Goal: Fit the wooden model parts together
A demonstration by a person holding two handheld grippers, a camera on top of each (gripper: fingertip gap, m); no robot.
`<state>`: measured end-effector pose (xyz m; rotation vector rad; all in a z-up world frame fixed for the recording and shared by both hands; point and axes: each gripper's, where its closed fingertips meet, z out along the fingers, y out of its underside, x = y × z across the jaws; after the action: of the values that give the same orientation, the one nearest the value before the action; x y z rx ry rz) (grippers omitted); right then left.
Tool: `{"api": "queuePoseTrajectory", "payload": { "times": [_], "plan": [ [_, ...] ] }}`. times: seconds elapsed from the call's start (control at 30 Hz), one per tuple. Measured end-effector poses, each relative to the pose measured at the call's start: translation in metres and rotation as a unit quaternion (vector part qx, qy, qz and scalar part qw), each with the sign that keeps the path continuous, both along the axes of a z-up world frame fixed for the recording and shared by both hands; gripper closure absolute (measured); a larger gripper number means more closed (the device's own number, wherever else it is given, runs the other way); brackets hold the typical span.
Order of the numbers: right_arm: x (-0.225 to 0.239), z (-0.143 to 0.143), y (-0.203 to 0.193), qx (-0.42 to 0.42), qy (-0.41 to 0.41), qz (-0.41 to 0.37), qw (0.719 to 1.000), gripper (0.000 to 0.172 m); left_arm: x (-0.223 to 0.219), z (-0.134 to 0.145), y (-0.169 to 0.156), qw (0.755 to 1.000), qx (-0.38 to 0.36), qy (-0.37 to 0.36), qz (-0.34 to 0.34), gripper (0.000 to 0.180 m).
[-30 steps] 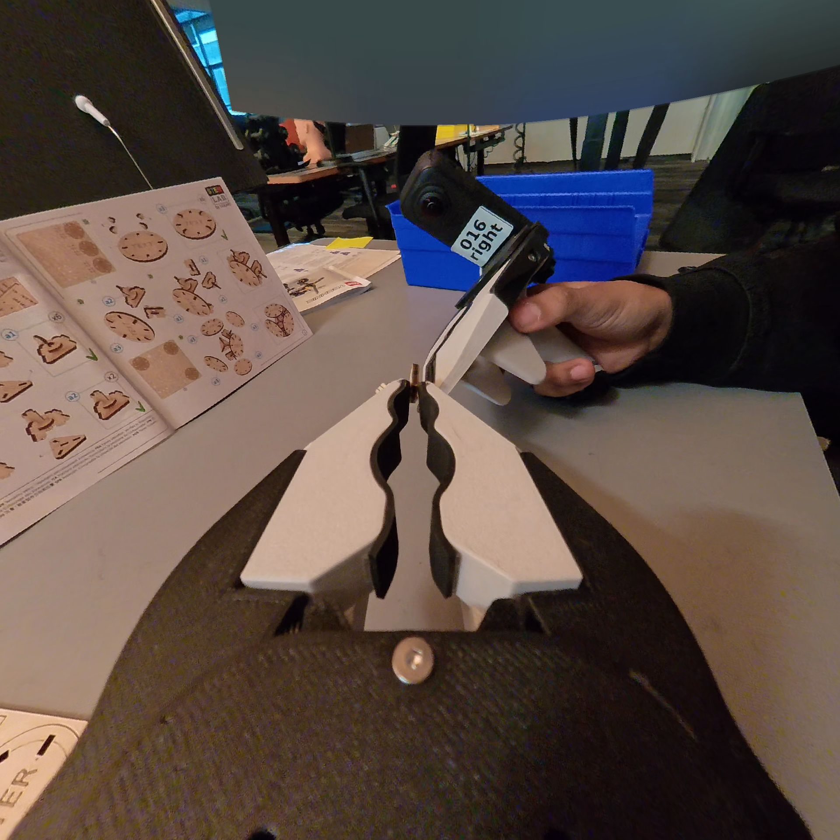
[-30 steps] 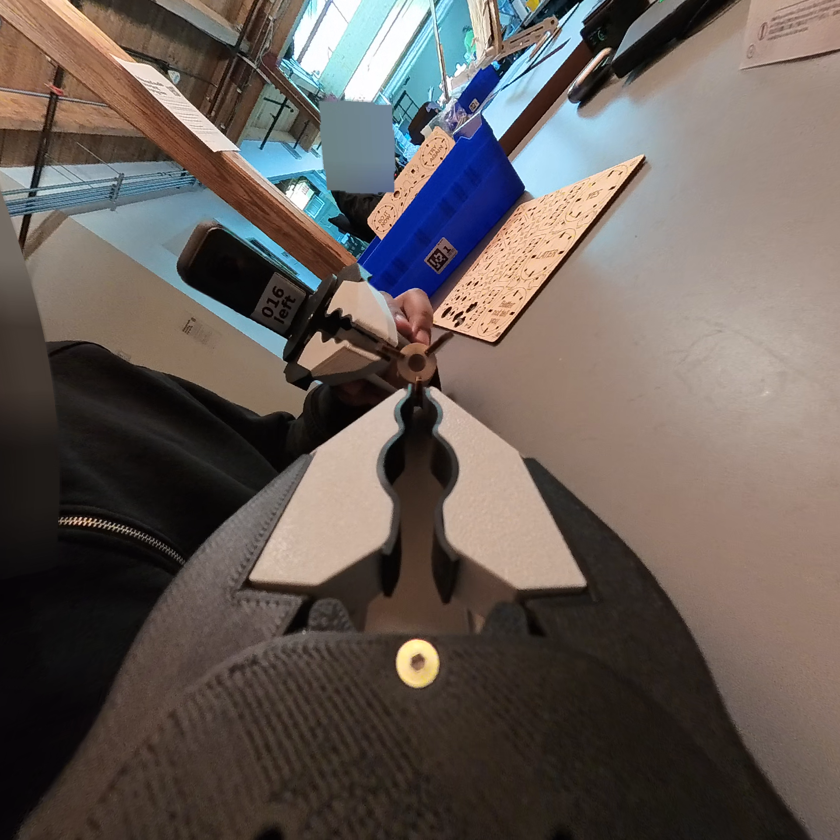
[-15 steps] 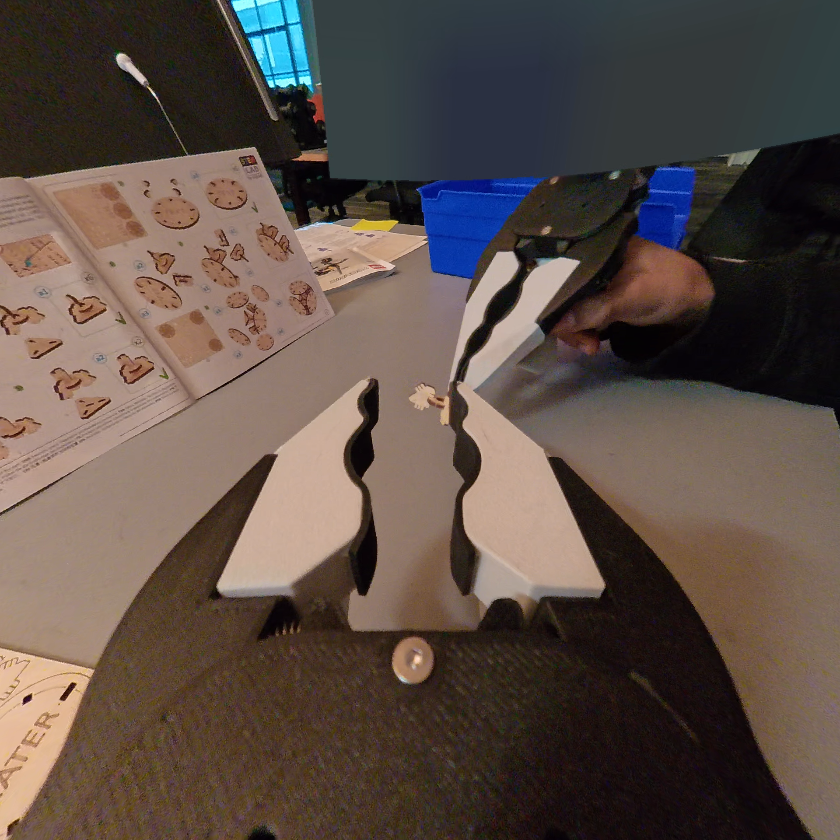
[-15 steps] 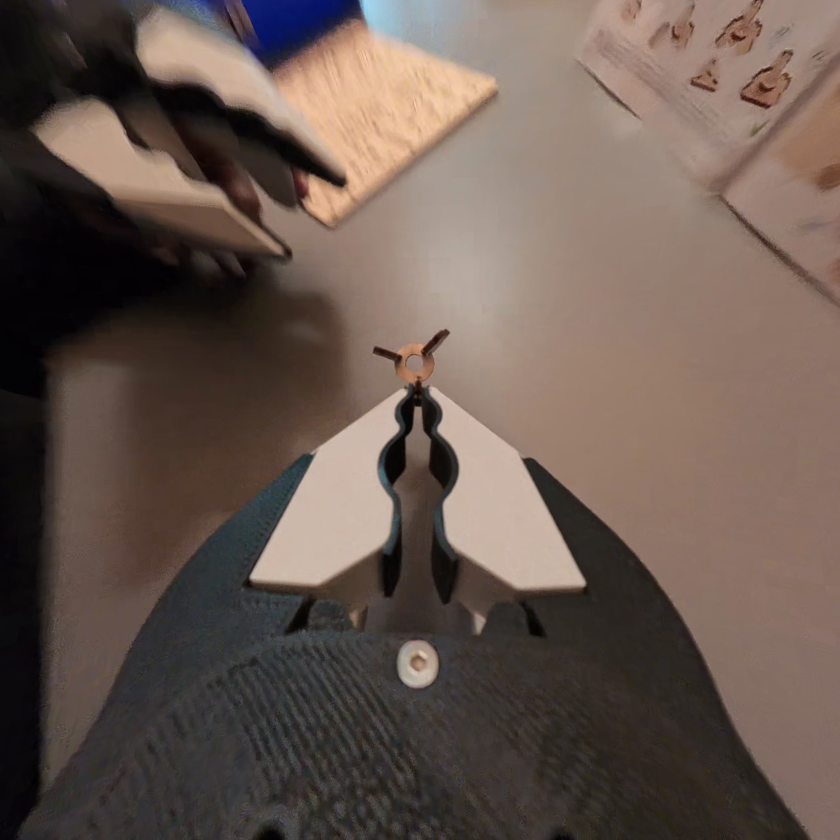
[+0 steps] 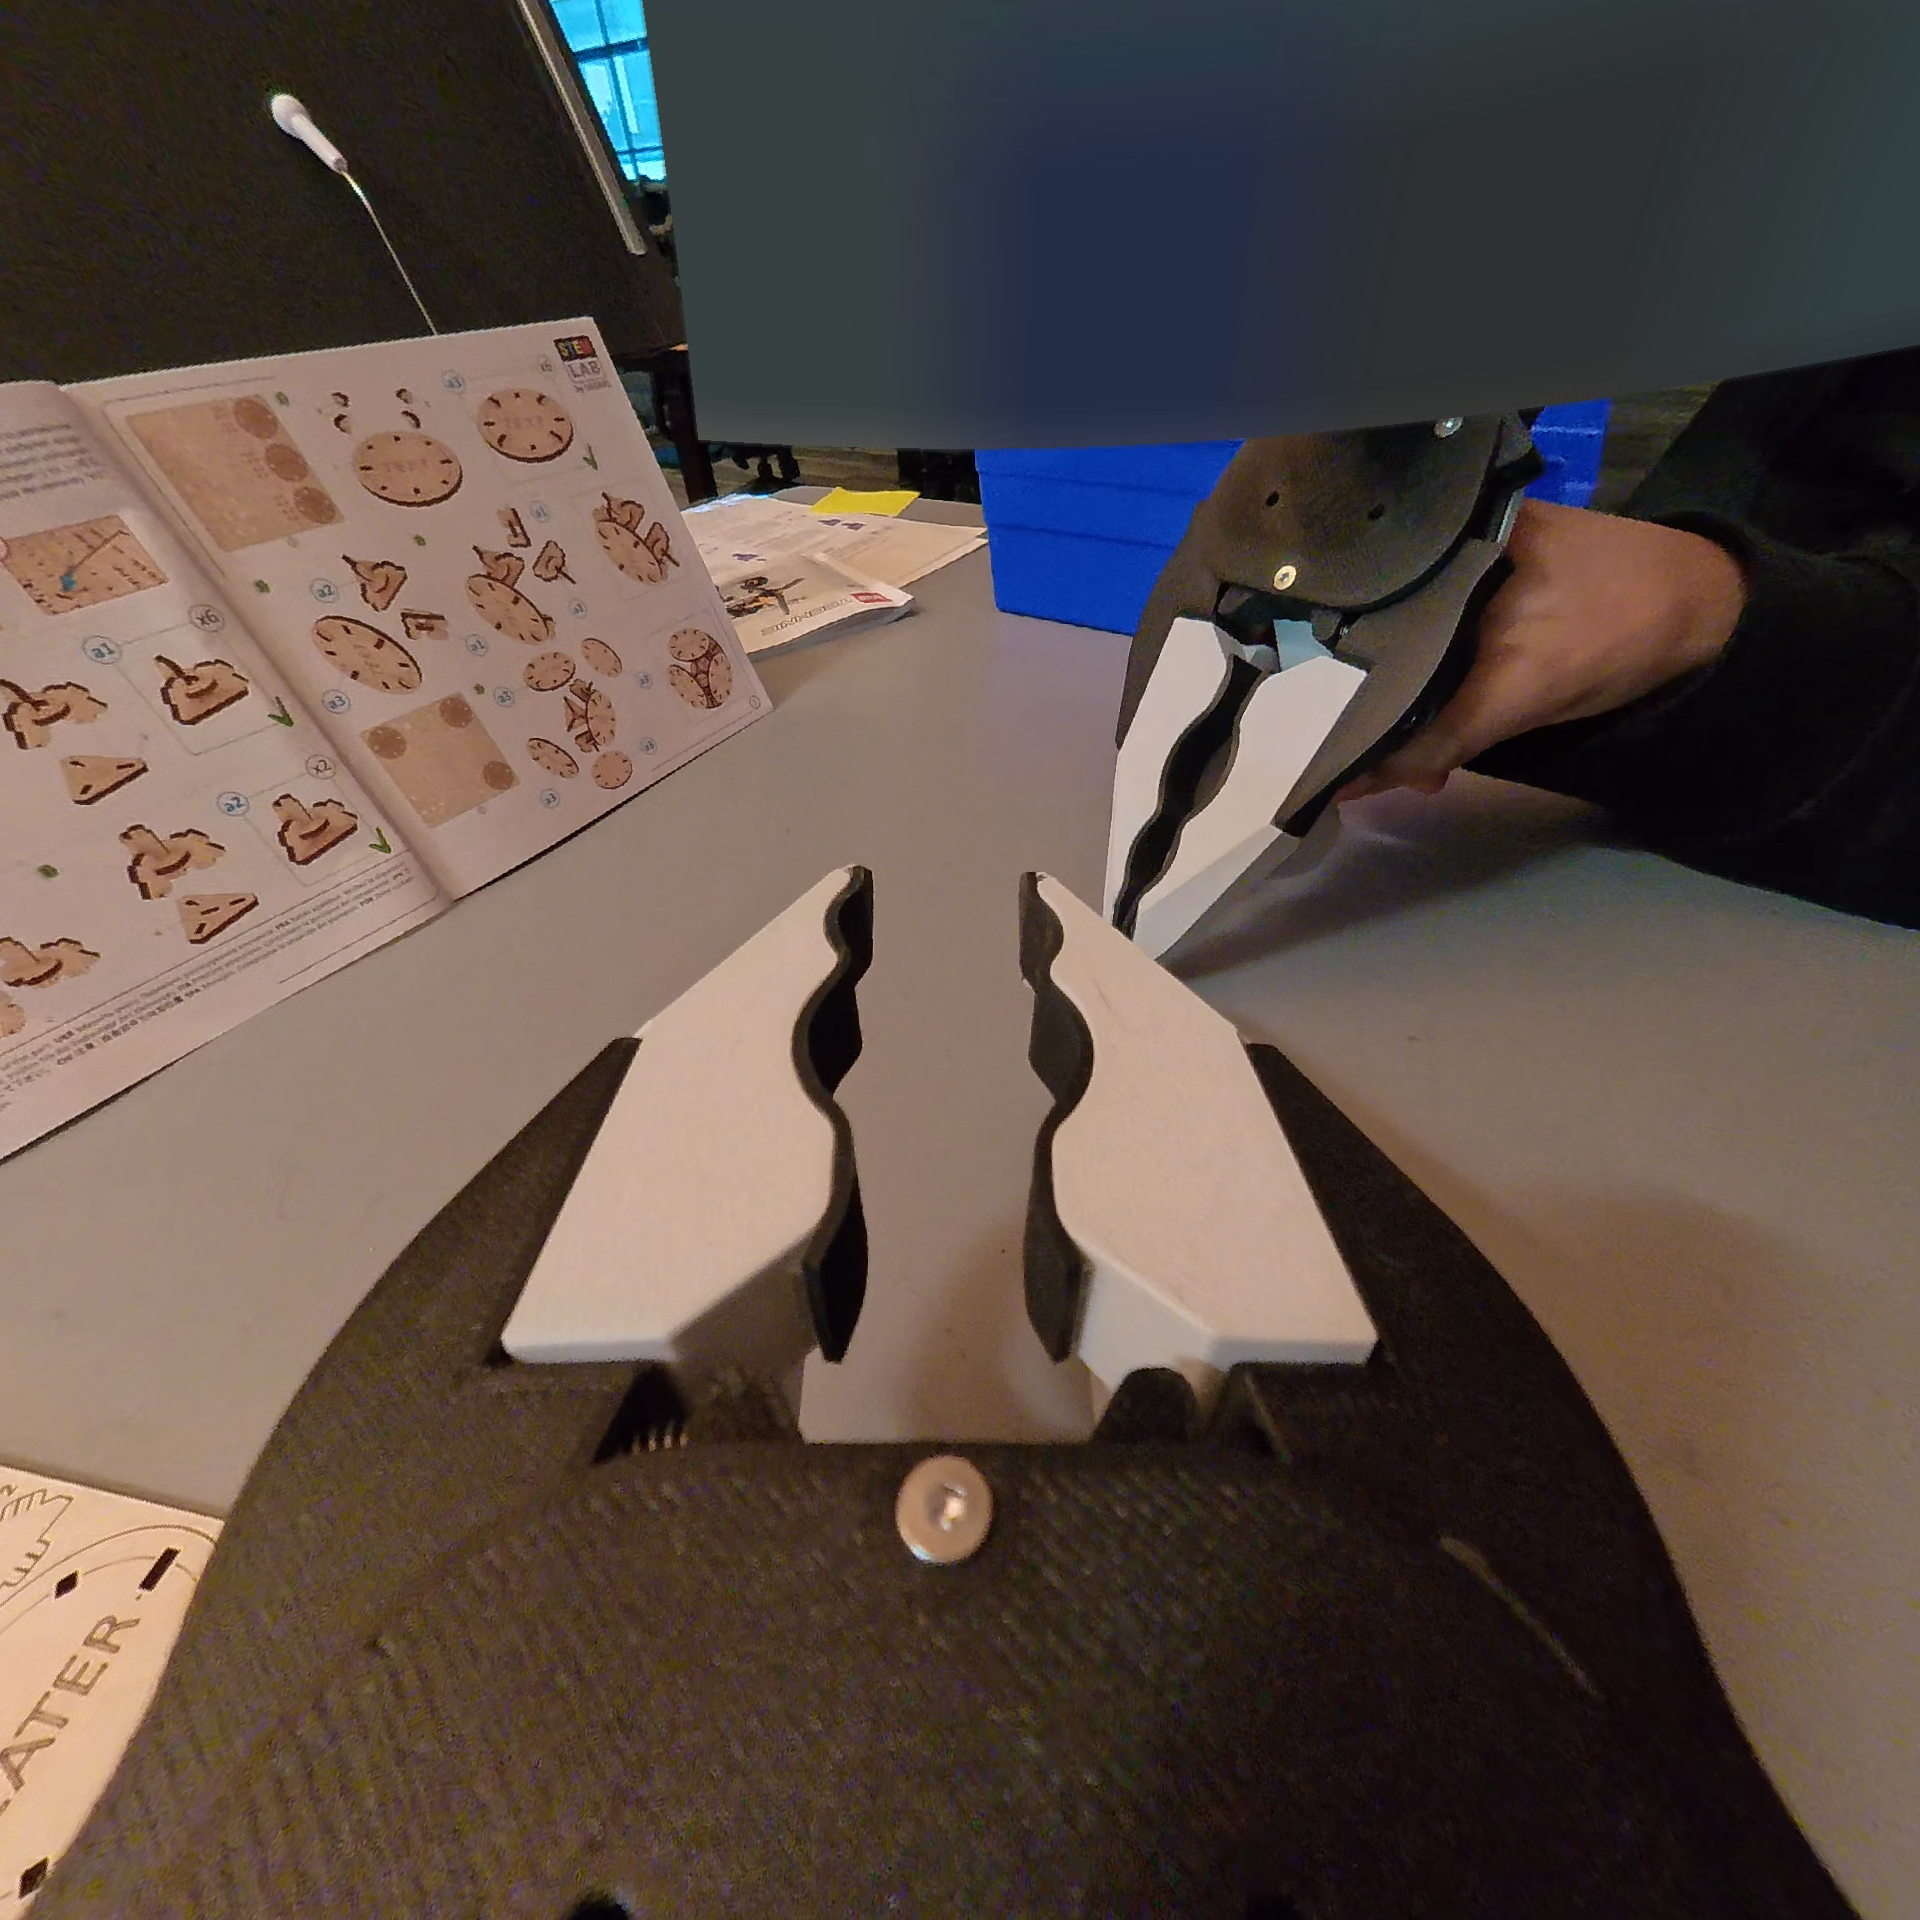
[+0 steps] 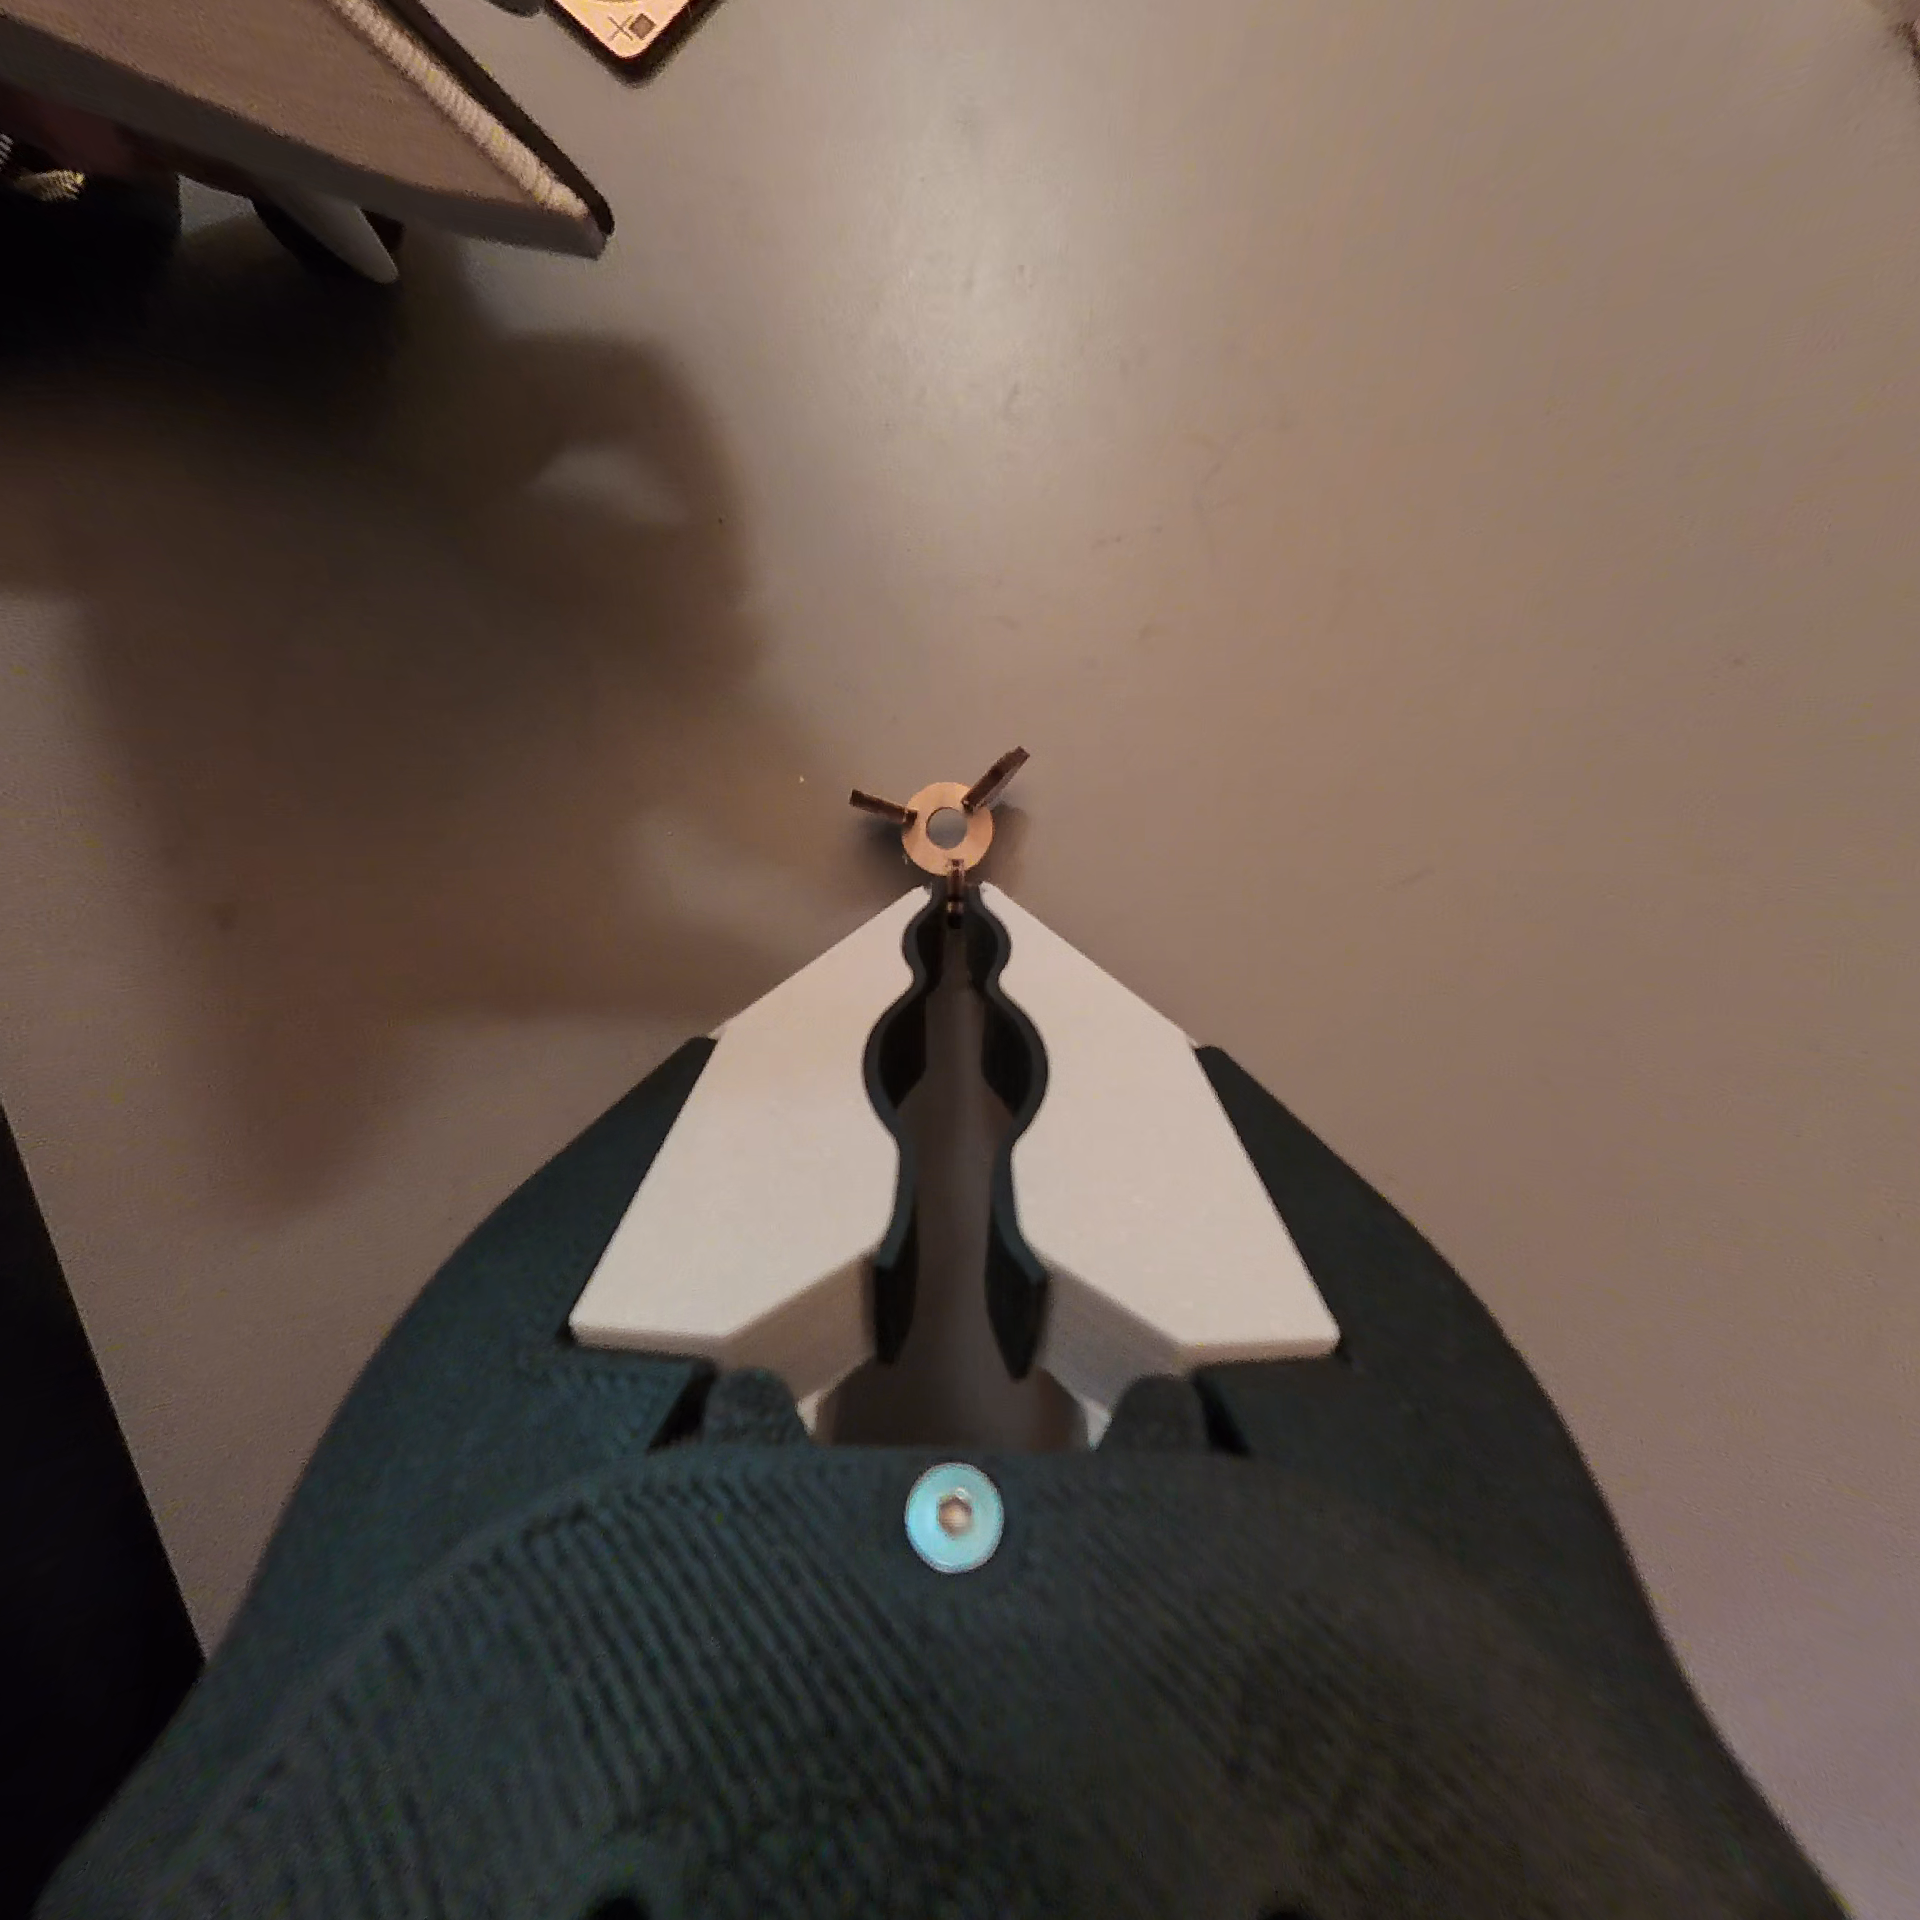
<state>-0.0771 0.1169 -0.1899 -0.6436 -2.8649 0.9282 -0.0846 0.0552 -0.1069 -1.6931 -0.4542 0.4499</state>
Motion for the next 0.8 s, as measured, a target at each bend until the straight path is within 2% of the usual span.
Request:
{"api": "queuePoseTrajectory", "payload": {
  "times": [0.33, 0.43, 0.53, 0.63, 0.7, 0.8],
  "plan": [
    [-0.002, 0.007, -0.004, -0.013, 0.022, 0.004, 1.000, 0.156, -0.001, 0.000, -0.001, 1.000, 0.003, -0.002, 0.001, 0.154],
    [-0.007, 0.030, -0.009, -0.081, 0.041, 0.009, 0.996, 0.153, -0.001, 0.001, -0.001, 1.000, 0.004, -0.002, 0.002, 0.154],
    [-0.027, 0.063, 0.000, -0.158, 0.101, -0.015, 0.982, 0.147, -0.002, 0.001, -0.003, 1.000, 0.007, -0.004, 0.006, 0.155],
    [-0.044, 0.083, 0.012, -0.212, 0.154, -0.042, 0.964, 0.139, -0.003, 0.001, -0.005, 1.000, 0.013, -0.010, 0.009, 0.155],
    [-0.049, 0.084, 0.012, -0.228, 0.171, -0.041, 0.958, 0.133, -0.004, 0.002, -0.007, 1.000, 0.021, -0.017, 0.013, 0.154],
    [-0.055, 0.067, 0.012, -0.183, 0.197, -0.031, 0.963, 0.119, -0.008, 0.010, -0.016, 0.995, 0.078, -0.059, 0.023, 0.155]
  ]
}}
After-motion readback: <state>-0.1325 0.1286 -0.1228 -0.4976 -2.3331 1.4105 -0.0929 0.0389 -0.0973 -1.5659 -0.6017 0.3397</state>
